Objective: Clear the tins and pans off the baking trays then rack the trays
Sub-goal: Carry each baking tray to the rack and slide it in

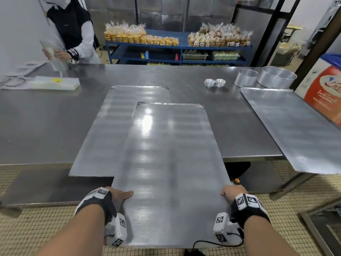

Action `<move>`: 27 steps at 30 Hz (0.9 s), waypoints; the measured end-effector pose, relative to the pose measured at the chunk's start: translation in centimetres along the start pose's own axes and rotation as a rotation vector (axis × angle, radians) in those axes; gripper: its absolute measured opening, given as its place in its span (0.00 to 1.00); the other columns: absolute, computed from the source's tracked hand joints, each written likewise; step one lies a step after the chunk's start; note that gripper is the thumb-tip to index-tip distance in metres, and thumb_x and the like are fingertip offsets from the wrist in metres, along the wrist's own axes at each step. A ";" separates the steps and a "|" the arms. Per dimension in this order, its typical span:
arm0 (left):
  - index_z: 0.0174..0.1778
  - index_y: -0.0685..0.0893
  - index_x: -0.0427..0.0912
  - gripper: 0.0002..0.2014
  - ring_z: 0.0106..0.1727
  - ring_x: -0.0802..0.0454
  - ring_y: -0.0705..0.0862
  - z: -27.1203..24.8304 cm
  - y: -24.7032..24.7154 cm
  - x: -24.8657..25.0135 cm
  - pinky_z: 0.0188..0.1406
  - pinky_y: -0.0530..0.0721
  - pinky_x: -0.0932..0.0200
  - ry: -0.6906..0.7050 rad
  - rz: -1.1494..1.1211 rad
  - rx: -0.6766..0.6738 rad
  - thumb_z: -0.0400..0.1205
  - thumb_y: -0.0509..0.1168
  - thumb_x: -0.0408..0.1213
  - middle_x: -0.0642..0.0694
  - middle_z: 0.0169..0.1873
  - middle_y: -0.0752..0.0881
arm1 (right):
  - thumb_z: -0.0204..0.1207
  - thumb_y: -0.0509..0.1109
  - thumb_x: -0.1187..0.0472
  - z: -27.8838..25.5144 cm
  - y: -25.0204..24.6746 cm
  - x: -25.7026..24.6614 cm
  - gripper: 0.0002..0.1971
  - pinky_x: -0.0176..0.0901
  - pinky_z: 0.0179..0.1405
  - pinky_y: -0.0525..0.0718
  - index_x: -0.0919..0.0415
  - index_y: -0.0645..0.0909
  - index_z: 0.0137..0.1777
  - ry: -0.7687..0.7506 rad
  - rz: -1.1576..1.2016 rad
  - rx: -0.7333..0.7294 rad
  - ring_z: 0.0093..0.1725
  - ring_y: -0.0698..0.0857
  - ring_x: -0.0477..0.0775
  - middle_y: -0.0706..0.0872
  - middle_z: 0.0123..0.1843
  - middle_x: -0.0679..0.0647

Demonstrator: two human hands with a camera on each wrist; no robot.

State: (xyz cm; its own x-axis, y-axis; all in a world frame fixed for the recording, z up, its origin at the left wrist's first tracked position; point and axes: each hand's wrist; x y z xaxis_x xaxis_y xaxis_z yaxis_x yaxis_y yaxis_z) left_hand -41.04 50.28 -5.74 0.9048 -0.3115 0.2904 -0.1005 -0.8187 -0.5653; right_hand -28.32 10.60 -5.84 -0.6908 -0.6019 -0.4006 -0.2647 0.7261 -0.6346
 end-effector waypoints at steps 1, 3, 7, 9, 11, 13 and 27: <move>0.68 0.86 0.32 0.36 0.64 0.37 0.86 0.0 0.1 0.2 0.70 0.82 0.51 -0.012 -0.015 -0.022 0.73 0.80 0.57 0.36 0.63 0.88 | 0.69 0.72 0.67 0.1 -0.3 0.1 0.22 0.44 0.41 0.79 0.70 0.77 0.63 -0.002 0.001 -0.013 0.39 0.82 0.59 0.83 0.44 0.59; 0.65 0.86 0.28 0.38 0.64 0.37 0.87 -0.1 0.3 0.7 0.64 0.84 0.53 -0.006 -0.010 -0.080 0.70 0.82 0.56 0.34 0.60 0.89 | 0.68 0.75 0.61 -0.1 -0.5 -0.2 0.22 0.46 0.44 0.81 0.67 0.78 0.61 -0.018 0.003 -0.044 0.39 0.83 0.58 0.84 0.47 0.60; 0.68 0.84 0.28 0.63 0.54 0.35 0.91 4.0 1.0 1.4 0.54 0.87 0.53 -0.002 -0.155 0.015 0.44 0.84 0.69 0.35 0.55 0.91 | 0.60 0.78 0.47 1.5 0.0 -1.5 0.31 0.52 0.57 0.84 0.63 0.82 0.62 -0.064 0.066 -0.034 0.48 0.87 0.62 0.87 0.55 0.60; 0.76 0.78 0.34 0.52 0.54 0.37 0.86 2.4 0.6 2.8 0.53 0.81 0.55 -0.002 -0.177 0.111 0.65 0.76 0.69 0.35 0.67 0.85 | 0.53 0.77 0.43 2.4 0.6 -2.7 0.36 0.56 0.58 0.86 0.67 0.84 0.58 -0.067 0.087 -0.029 0.48 0.88 0.65 0.89 0.52 0.60; 0.73 0.81 0.39 0.41 0.54 0.36 0.85 2.0 0.2 3.8 0.53 0.80 0.54 0.019 -0.215 0.174 0.73 0.68 0.67 0.34 0.64 0.85 | 0.52 0.76 0.42 2.9 1.1 -4.0 0.37 0.56 0.56 0.88 0.68 0.84 0.57 -0.076 0.106 -0.030 0.47 0.89 0.65 0.90 0.50 0.61; 0.68 0.83 0.32 0.39 0.54 0.34 0.86 2.7 0.1 4.3 0.58 0.82 0.49 -0.006 -0.275 0.209 0.76 0.68 0.65 0.30 0.60 0.86 | 0.52 0.77 0.40 3.7 1.4 -5.3 0.41 0.55 0.58 0.87 0.68 0.81 0.63 -0.081 0.123 -0.019 0.50 0.88 0.65 0.89 0.54 0.61; 0.69 0.82 0.31 0.37 0.60 0.34 0.85 3.6 -0.3 4.5 0.56 0.79 0.52 -0.105 -0.332 0.228 0.81 0.67 0.64 0.30 0.67 0.85 | 0.46 0.81 0.36 7.7 1.7 -6.4 0.52 0.51 0.58 0.85 0.67 0.78 0.68 -0.078 0.071 -0.021 0.55 0.87 0.64 0.87 0.59 0.63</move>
State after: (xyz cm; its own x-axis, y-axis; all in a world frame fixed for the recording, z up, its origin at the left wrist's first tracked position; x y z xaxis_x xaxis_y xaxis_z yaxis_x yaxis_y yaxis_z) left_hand -35.46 50.81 -7.03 0.9111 0.0119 0.4120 0.2875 -0.7347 -0.6145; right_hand -19.20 13.09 -9.41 -0.6537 -0.5724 -0.4950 -0.2315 0.7740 -0.5894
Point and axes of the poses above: each hand's wrist, its own z-axis towards the middle knuckle, its own y-axis out of the palm, x = y × z
